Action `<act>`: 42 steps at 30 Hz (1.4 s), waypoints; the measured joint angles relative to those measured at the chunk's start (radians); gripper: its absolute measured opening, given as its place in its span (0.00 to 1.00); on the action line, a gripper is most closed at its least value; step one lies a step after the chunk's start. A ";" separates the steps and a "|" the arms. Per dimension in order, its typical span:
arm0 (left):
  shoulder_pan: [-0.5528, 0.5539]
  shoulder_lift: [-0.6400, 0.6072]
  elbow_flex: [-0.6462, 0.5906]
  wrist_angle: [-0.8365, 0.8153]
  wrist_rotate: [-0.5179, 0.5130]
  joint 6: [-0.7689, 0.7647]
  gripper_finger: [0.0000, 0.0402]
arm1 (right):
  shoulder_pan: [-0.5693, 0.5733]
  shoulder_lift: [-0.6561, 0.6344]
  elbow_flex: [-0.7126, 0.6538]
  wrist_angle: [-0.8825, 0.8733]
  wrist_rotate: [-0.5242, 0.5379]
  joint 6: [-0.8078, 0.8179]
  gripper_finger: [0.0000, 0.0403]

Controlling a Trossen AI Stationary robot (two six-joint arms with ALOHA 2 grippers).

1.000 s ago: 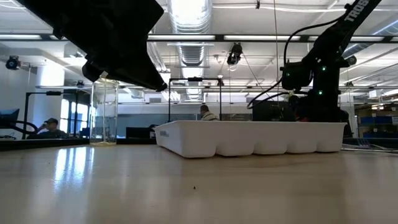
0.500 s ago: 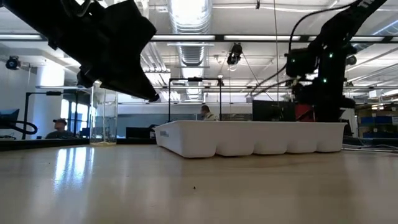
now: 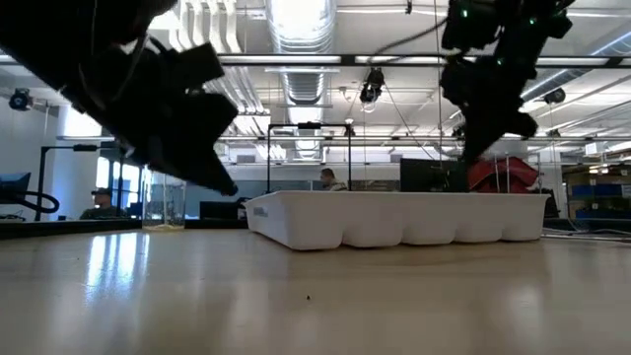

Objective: Sort silverware

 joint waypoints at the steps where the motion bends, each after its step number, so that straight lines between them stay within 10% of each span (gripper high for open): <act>1: 0.000 0.016 -0.002 0.005 0.001 0.000 0.06 | 0.033 0.011 0.013 0.027 0.000 0.021 0.00; 20: 0.113 0.250 -0.004 0.710 0.180 0.414 0.06 | 0.252 0.501 0.367 0.210 0.007 0.086 0.00; 42: -0.009 0.099 -0.015 0.381 0.176 0.299 0.06 | 0.156 0.784 0.433 0.260 -0.019 0.164 0.00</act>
